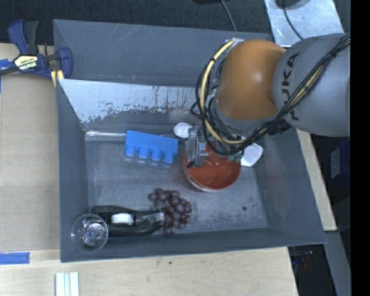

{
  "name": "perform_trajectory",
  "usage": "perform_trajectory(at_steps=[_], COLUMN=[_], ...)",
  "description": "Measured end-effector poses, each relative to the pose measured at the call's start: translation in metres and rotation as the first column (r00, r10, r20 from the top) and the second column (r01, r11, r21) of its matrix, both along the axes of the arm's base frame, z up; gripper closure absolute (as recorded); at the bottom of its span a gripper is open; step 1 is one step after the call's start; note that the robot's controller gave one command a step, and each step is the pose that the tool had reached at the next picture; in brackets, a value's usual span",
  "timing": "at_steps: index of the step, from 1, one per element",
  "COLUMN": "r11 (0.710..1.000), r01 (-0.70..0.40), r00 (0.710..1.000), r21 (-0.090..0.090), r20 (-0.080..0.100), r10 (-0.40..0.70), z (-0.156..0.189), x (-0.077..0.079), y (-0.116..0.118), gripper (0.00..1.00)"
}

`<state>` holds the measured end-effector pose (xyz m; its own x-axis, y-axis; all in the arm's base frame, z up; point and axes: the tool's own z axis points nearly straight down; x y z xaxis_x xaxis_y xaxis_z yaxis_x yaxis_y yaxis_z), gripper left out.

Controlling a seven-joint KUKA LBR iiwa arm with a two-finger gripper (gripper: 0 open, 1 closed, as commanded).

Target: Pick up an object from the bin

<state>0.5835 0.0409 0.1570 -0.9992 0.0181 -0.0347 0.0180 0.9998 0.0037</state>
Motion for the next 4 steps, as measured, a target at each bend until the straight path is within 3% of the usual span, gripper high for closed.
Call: perform_trajectory(at_steps=[1, 2, 3, 4], r11=[1.0, 1.0, 0.999, 0.997], r01=[-0.001, -0.001, 0.036, 0.074], r00=[1.0, 1.0, 0.999, 0.997], r21=[0.0, 0.0, 0.001, 0.003], r20=[0.0, 0.0, 0.005, 0.005], r10=[0.001, 0.001, -0.036, -0.074], z=[0.0, 0.0, -0.026, -0.019], x=[0.0, 0.0, 0.018, 0.014], y=[0.0, 0.0, -0.006, -0.001], gripper=[0.0, 0.0, 0.0, 0.0])
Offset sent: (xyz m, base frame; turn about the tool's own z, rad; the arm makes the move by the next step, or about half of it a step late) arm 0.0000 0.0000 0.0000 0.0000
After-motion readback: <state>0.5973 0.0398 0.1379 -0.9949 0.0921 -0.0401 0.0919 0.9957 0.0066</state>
